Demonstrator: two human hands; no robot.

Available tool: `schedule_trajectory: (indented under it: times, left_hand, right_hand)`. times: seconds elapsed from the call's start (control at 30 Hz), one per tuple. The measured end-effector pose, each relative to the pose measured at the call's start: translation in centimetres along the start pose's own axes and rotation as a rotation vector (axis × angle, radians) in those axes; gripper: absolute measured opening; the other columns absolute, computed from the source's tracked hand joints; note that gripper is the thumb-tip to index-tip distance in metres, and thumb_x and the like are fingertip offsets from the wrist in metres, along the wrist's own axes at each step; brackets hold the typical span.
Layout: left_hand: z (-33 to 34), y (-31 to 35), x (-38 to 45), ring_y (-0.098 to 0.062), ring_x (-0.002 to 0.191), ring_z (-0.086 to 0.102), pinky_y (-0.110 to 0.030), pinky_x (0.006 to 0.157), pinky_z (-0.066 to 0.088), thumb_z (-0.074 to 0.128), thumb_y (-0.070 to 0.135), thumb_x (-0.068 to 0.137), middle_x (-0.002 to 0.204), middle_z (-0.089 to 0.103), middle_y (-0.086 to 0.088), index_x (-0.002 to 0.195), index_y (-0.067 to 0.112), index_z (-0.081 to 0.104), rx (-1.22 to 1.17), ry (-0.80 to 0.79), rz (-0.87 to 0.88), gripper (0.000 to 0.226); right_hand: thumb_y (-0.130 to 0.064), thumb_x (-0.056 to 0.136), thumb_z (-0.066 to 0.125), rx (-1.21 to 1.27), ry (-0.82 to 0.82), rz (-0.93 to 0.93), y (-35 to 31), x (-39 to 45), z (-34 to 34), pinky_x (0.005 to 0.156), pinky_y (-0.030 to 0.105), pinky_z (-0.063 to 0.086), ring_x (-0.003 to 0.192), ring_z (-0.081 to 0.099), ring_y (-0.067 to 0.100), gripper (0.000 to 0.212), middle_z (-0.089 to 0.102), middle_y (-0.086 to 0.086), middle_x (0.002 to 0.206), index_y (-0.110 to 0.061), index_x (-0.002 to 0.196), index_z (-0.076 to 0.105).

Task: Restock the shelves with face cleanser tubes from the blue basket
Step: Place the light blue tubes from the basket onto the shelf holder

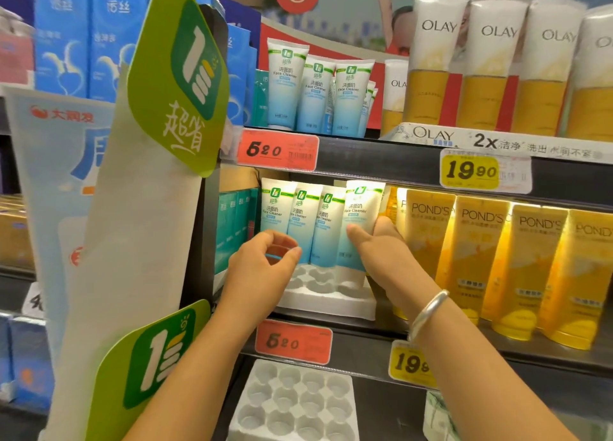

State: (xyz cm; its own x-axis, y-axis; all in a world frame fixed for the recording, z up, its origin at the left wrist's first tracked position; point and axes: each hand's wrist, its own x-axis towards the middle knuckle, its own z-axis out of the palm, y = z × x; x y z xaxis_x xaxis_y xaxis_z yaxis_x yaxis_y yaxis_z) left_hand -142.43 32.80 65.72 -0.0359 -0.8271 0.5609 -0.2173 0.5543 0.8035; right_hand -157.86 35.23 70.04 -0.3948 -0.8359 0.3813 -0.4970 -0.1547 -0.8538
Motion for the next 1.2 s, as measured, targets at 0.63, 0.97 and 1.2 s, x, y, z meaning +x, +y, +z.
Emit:
schedule_trajectory:
  times: [0.63,0.97,1.2]
  left_hand:
    - [-0.1,-0.6,-0.8,0.005,0.077,0.054,-0.011,0.063,0.039,0.062,0.041,0.083,0.076,0.06,0.021,0.08,0.035,0.064,0.39,-0.298,0.128,0.007]
    - [-0.6,-0.5,-1.0,0.003,0.08,0.055,-0.011,0.064,0.041,0.067,0.04,0.08,0.083,0.061,0.019,0.074,0.039,0.061,0.346,-0.359,0.079,0.008]
    - [-1.0,-0.7,-0.9,0.003,0.08,0.055,-0.014,0.065,0.045,0.068,0.041,0.078,0.084,0.06,0.019,0.075,0.038,0.062,0.314,-0.354,0.049,0.007]
  right_hand:
    - [-0.02,0.092,0.053,-0.232,0.234,0.003,0.3,2.4,1.9,0.095,0.04,0.048,0.117,0.051,0.029,0.032,0.051,0.015,0.127,-0.004,0.117,0.043]
    - [-0.017,0.091,0.055,-0.173,0.154,0.013,0.6,3.0,1.4,0.095,0.044,0.05,0.119,0.051,0.029,0.031,0.051,0.013,0.129,-0.007,0.117,0.043]
    - [-0.014,0.089,0.058,-0.16,0.123,0.034,1.5,2.9,1.6,0.096,0.044,0.047,0.124,0.049,0.029,0.032,0.051,0.009,0.132,-0.01,0.118,0.043]
